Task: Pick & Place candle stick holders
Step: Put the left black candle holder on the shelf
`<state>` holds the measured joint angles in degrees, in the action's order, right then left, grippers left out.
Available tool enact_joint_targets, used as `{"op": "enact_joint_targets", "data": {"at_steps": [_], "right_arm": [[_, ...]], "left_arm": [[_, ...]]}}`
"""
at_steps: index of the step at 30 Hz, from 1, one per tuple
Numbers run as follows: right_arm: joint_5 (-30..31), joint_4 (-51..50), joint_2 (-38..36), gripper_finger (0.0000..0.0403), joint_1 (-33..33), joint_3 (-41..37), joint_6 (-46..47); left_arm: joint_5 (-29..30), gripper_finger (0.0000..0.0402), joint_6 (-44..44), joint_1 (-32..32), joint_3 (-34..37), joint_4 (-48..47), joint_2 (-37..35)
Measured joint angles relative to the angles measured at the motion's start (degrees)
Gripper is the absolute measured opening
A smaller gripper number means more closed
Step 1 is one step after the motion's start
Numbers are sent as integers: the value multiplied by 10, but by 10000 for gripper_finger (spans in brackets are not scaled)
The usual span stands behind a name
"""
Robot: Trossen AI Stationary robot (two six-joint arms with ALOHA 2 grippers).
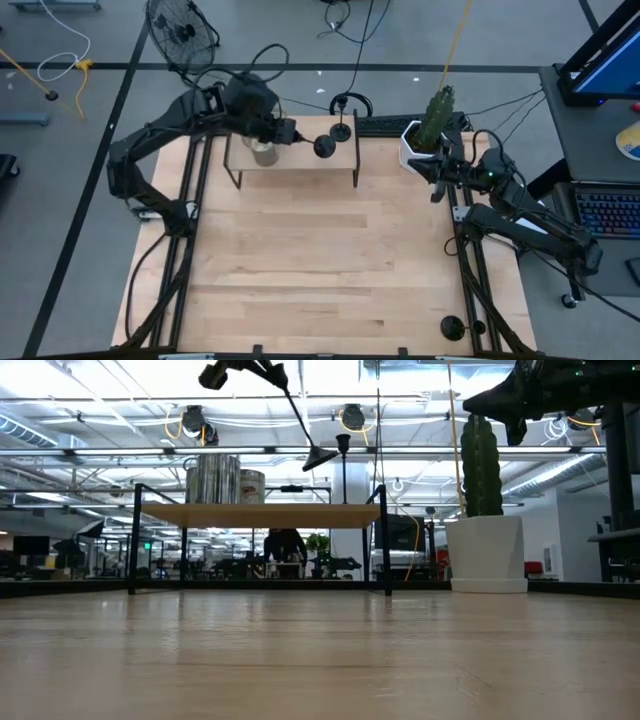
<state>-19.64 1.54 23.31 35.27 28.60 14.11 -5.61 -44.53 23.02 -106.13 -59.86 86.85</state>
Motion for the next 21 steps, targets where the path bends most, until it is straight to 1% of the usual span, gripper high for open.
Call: {"op": "enact_joint_targets", "data": {"at_steps": [2,4,8,10,12,15,18,21], "right_arm": [[-1,16,6,0,0,0,27],[-8,42,19,0,-2,0,32],[-50,127,75,0,-20,0,2],[-62,174,110,0,-33,0,-24],[-61,216,142,0,-48,0,-45],[-59,267,185,0,-71,3,-71],[-36,271,220,1,-89,25,-99],[-11,268,249,12,-103,63,-139]], "left_arm": [[-10,7,10,10,0,0,3],[-21,7,18,18,0,2,7],[-35,7,24,28,0,16,16],[-45,7,27,31,0,26,19],[-52,7,27,31,0,39,21],[-54,7,28,32,0,31,23],[-55,7,28,32,0,34,22],[-54,7,28,28,0,34,22]]}}
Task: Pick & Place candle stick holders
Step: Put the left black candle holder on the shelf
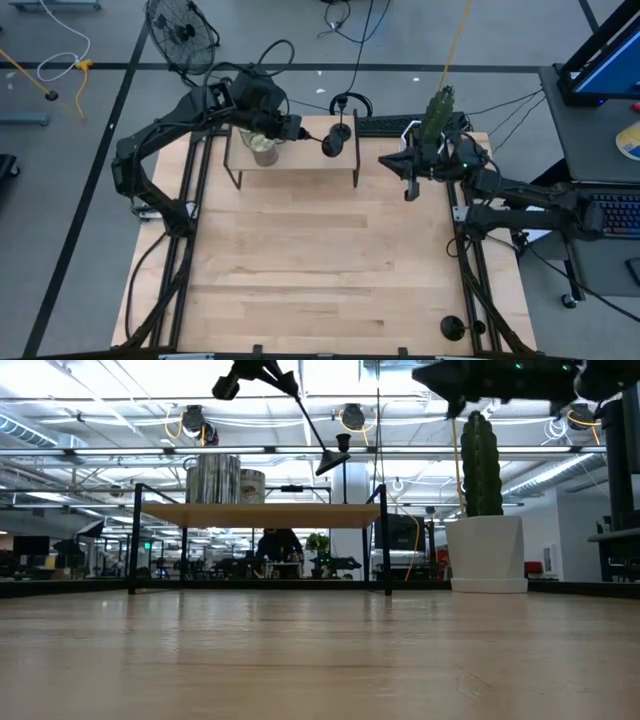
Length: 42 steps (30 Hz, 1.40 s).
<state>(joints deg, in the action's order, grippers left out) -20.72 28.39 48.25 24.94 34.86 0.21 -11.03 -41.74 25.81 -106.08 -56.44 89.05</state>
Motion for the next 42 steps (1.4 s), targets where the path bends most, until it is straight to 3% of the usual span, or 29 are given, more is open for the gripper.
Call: {"op": "enact_joint_targets", "data": {"at_steps": [21,27,32,42], "right_arm": [[71,-90,243,225,-66,236,-161],[75,-139,301,237,-85,308,-180],[116,-139,332,238,-95,348,-204],[117,-148,355,238,-106,373,-211]], "left_arm": [[-5,7,13,-52,0,-3,0],[6,7,14,-54,0,-2,2],[5,7,22,-55,0,-3,6],[5,7,26,-58,0,-2,10]]}}
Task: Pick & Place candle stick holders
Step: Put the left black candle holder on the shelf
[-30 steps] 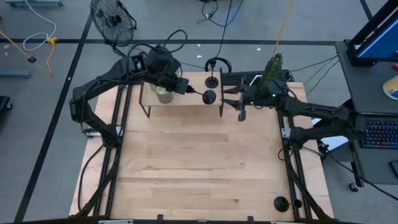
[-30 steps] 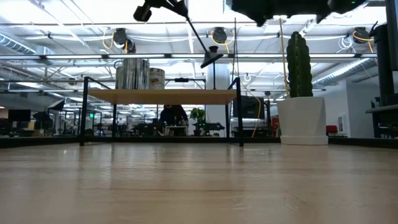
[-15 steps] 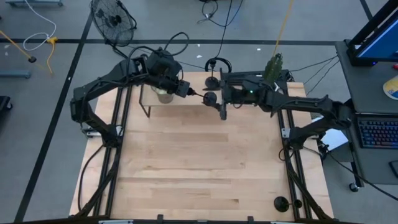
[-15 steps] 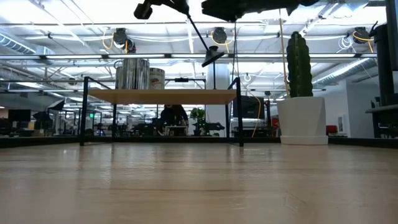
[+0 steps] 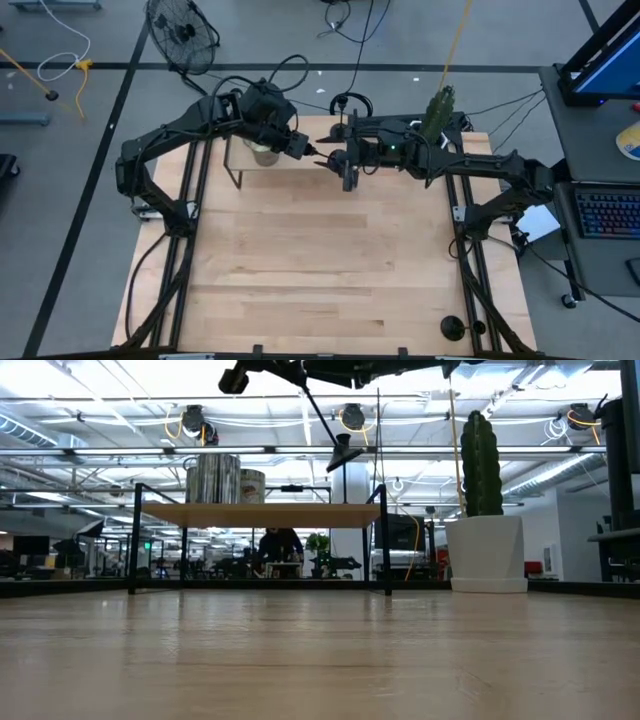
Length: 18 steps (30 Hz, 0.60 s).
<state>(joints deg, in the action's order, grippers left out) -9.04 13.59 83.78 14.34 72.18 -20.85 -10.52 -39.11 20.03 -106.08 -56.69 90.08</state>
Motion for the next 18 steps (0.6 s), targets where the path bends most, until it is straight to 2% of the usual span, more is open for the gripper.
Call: {"op": "enact_joint_targets", "data": {"at_steps": [8,18], "right_arm": [[-1,-13,31,238,-4,40,21],[-2,-54,33,238,-7,40,6]], "left_arm": [[-16,7,-20,-3,0,24,1],[-5,7,-60,-8,0,28,1]]}}
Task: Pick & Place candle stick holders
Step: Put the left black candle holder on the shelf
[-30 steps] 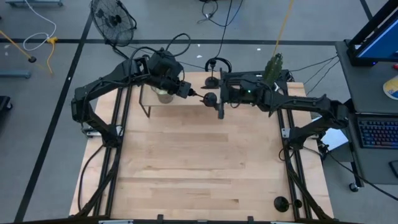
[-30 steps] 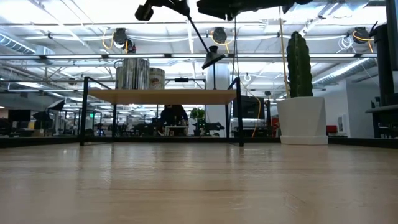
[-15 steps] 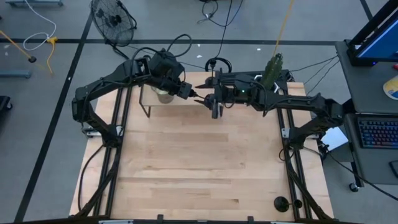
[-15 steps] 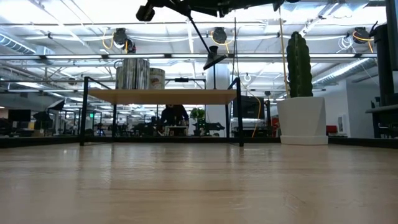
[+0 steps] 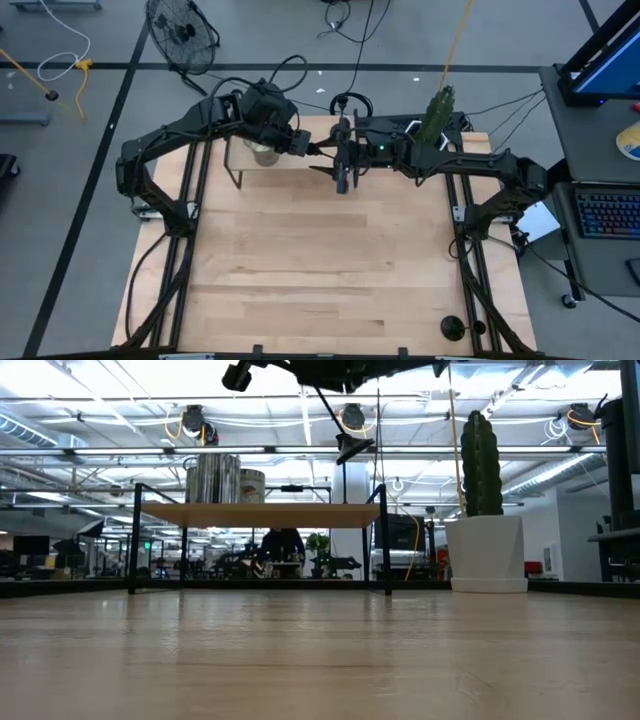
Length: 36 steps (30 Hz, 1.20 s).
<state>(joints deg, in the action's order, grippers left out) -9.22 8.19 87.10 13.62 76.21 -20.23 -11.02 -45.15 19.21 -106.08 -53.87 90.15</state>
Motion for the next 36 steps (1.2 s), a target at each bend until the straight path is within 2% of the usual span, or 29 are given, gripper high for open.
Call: {"op": "enact_joint_targets", "data": {"at_steps": [19,28,36], "right_arm": [[2,-29,-1,237,-7,-1,26],[5,-38,-1,206,-16,-1,56],[36,-76,-1,203,-17,-1,52]], "left_arm": [[1,7,-30,-17,0,5,0],[0,7,-57,-29,0,9,0],[3,7,-65,-38,0,8,0]]}}
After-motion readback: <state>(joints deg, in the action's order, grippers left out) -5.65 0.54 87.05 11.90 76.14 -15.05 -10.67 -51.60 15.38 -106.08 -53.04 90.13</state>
